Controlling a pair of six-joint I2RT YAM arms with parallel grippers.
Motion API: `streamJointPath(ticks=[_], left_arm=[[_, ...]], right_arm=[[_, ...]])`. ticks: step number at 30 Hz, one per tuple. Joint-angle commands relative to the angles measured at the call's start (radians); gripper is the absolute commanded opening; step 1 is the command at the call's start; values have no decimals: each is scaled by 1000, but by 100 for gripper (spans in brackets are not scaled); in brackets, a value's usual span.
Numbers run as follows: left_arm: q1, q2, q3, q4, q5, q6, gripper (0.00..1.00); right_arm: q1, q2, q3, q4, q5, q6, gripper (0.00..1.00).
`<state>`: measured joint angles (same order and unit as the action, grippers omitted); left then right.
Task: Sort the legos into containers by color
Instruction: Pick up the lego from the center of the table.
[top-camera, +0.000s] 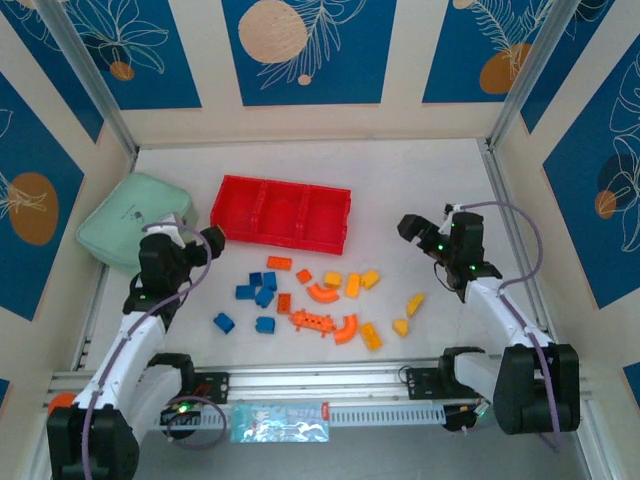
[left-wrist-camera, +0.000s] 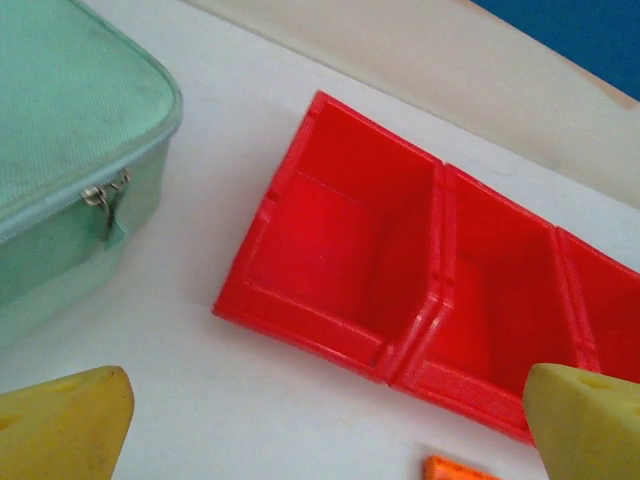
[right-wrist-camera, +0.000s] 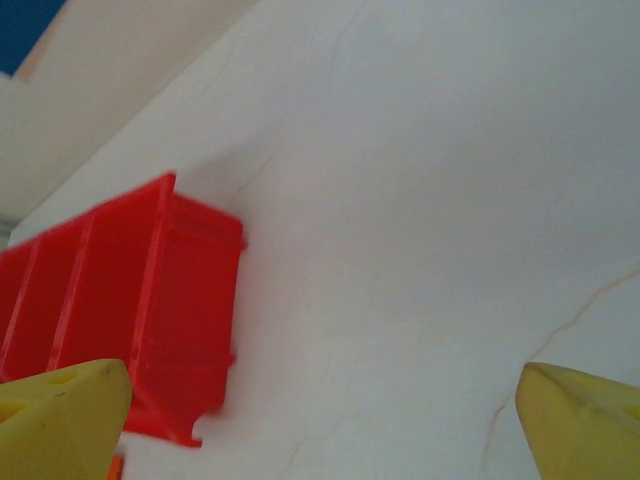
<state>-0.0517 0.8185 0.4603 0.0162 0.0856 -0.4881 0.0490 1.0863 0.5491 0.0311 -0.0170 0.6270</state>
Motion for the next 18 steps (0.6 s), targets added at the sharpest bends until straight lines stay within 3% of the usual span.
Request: streamJointPath(ticks=[1,9,18], left_arm=[[-17,-29,54,-148,85,-45,99],[-143,-71,98,-325,75,-61,99],[-455,-36,145,-465,-80,-141,99]], right_arm=[[74,26,80,-101,-43,-36,99],[251,97,130,-151,-107,-67,99],[468,182,135,-178,-136,-98,99]])
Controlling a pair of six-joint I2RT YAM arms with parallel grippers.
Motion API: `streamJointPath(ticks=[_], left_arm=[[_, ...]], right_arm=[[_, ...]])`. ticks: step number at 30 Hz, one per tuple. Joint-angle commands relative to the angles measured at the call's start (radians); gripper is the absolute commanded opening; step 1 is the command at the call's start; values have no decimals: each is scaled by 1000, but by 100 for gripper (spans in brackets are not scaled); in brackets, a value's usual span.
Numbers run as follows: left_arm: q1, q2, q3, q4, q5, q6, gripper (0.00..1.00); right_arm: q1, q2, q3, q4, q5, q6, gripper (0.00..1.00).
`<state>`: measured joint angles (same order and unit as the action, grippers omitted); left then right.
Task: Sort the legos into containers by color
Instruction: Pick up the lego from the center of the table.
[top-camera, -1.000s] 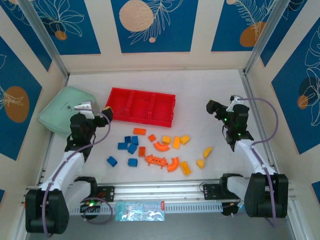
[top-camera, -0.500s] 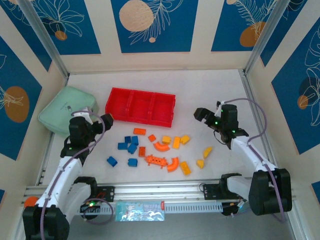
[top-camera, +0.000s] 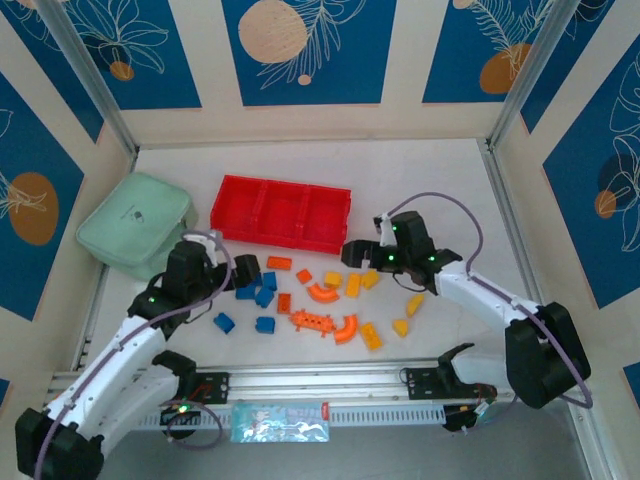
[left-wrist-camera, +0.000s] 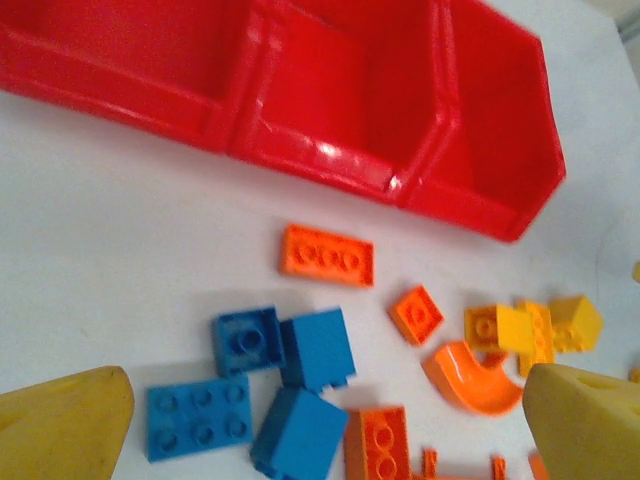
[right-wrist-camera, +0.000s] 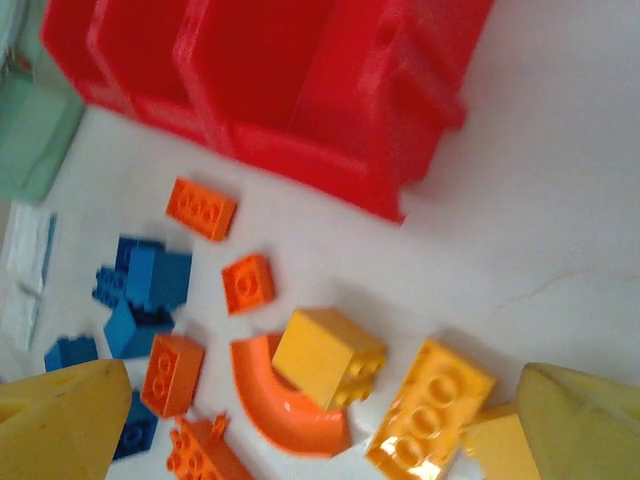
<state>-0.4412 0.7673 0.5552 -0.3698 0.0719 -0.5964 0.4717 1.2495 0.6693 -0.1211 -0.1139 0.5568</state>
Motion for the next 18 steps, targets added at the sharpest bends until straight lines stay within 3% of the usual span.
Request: streamJointPath(ticks=[1,8,12,18], left_arm=[[-104,32,63,-102,-88,-38,100],[-287,217,163,-163,-191,-63,93],[-327,353,249,-227,-263,-48,87],[-340,531,337,-254,-284,-28,76]], right_arm=[[70,29,6,-11,-37,-37,99],[140,96,-56,96,-48,-80,99],[175,118,-62,134,-23,-123,99],[189,123,-57,152,11,-130,99]])
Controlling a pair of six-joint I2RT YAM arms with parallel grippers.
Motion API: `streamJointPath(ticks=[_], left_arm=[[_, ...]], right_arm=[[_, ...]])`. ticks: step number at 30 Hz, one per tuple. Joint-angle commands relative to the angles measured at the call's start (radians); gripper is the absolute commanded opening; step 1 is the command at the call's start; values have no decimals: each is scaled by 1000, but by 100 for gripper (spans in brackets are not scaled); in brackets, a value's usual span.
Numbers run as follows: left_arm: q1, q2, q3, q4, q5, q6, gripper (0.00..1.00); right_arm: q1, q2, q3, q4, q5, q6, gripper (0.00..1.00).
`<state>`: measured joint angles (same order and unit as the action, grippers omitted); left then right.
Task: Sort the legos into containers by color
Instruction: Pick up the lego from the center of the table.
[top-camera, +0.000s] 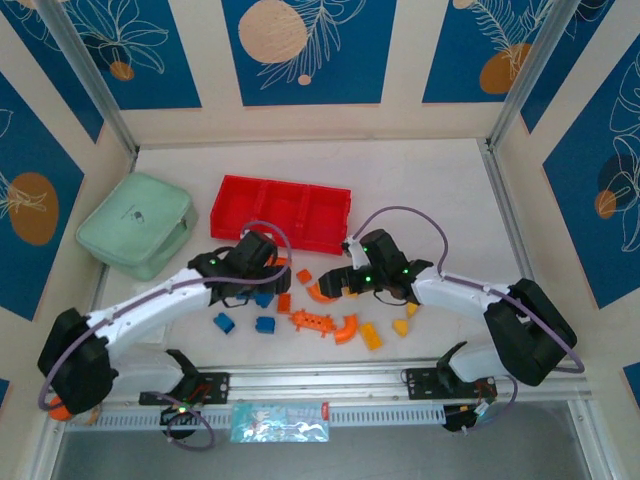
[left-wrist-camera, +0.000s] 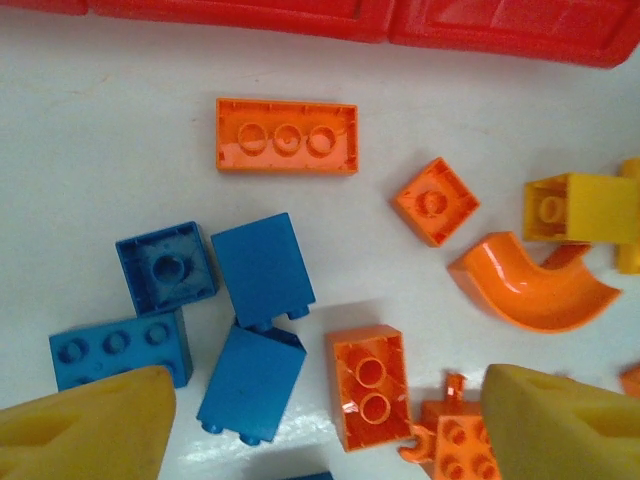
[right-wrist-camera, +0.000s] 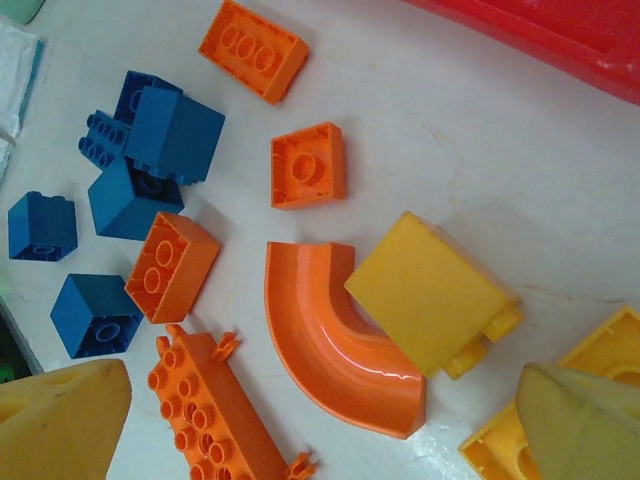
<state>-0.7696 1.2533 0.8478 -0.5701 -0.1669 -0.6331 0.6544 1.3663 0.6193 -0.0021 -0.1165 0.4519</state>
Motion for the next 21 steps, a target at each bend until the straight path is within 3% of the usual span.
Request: streamJointPath(ticks=[1,10,21], left_arm=[[-10,73,59,-63,-54,0,74],[-11,256,133,-69,-123,-89,67],[-9,383,178,-54,-110,-138,61]], right_arm=[[8,5,-7,35,17,-28,99],[24,-22,-10,33,76,-35,99],[24,-63,-34,48,101,-31,99]])
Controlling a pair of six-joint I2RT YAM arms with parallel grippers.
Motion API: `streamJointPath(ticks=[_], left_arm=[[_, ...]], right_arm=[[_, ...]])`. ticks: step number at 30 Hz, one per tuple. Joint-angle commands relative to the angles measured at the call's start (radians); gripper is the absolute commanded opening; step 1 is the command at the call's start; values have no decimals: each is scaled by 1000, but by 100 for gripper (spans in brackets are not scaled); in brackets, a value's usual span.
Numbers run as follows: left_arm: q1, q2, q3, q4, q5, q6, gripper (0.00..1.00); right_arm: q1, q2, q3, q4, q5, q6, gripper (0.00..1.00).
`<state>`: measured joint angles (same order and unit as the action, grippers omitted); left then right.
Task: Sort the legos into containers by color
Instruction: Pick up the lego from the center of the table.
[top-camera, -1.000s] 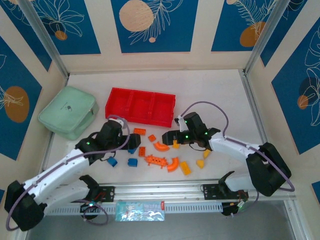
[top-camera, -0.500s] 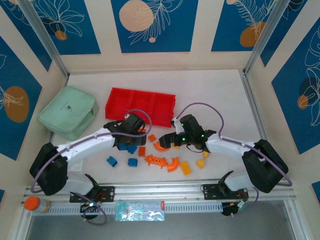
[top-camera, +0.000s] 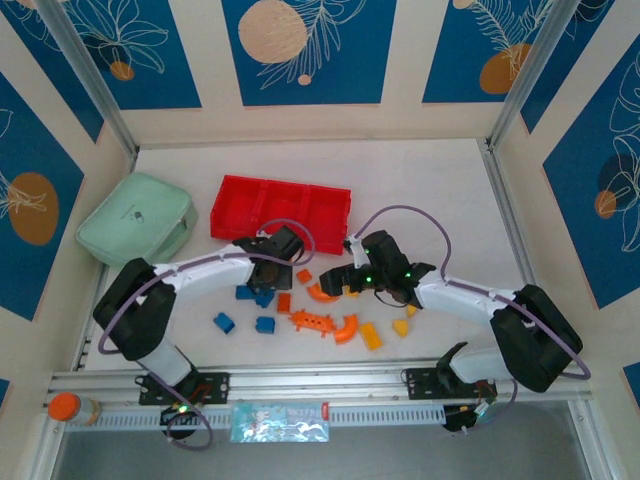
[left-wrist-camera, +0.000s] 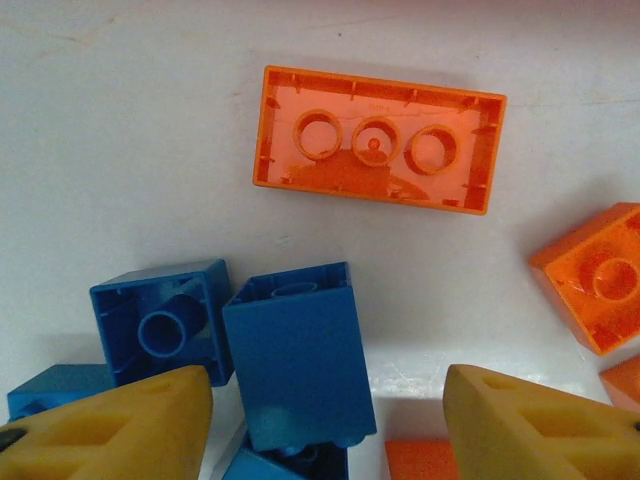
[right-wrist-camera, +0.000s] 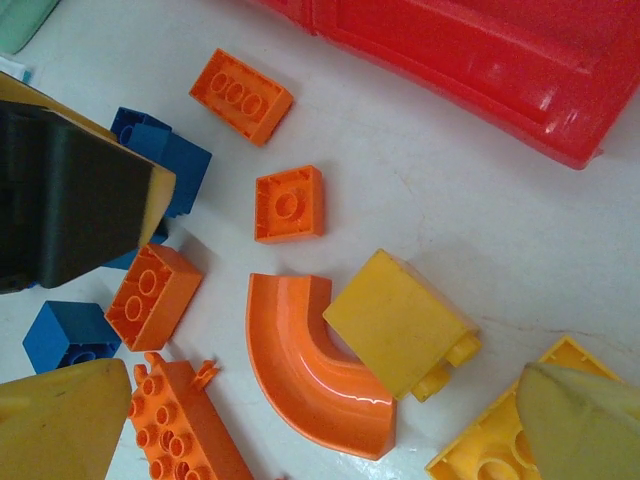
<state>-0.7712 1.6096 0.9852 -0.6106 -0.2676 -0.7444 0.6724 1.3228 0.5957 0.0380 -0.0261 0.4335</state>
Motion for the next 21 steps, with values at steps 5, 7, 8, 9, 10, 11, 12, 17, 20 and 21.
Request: streamJointPath(ticks=[5,7,8,9,10,11,12,17,20,21], left_arm=[[-7,53,53,23,30,-20,55],[-9,56,56,28,26,-20,50],[-9,57,56,28,21,-21,48],[-8,58,52,32,16,-19,46],[-8,62,49,35,12,-18,45],[-8,68,49,33,10,-14,45],[-7,77,50,23,9,-13,45],[-8,90,45,15,10,-15,41],[-8,89,49,10,14,-1,34],[-8,86,57,-1,8,3,30]], right_arm=[[7,-16,-8,9,5,-13,99],[7,-16,-6,4,9,-13,99],[7,-18,-8,4,14,-13,99],[7,-19,-9,6,15,-13,99],[6,-20,-9,7,16,-13,99],[6,-19,-9,7,15,-13,99],[7,-18,-7,7,15,-13,99],[6,-22,-6,6,15,-16,99],[7,-29,-10,6,21,-16,99],[6,-34,-11,7,22,-18,99]])
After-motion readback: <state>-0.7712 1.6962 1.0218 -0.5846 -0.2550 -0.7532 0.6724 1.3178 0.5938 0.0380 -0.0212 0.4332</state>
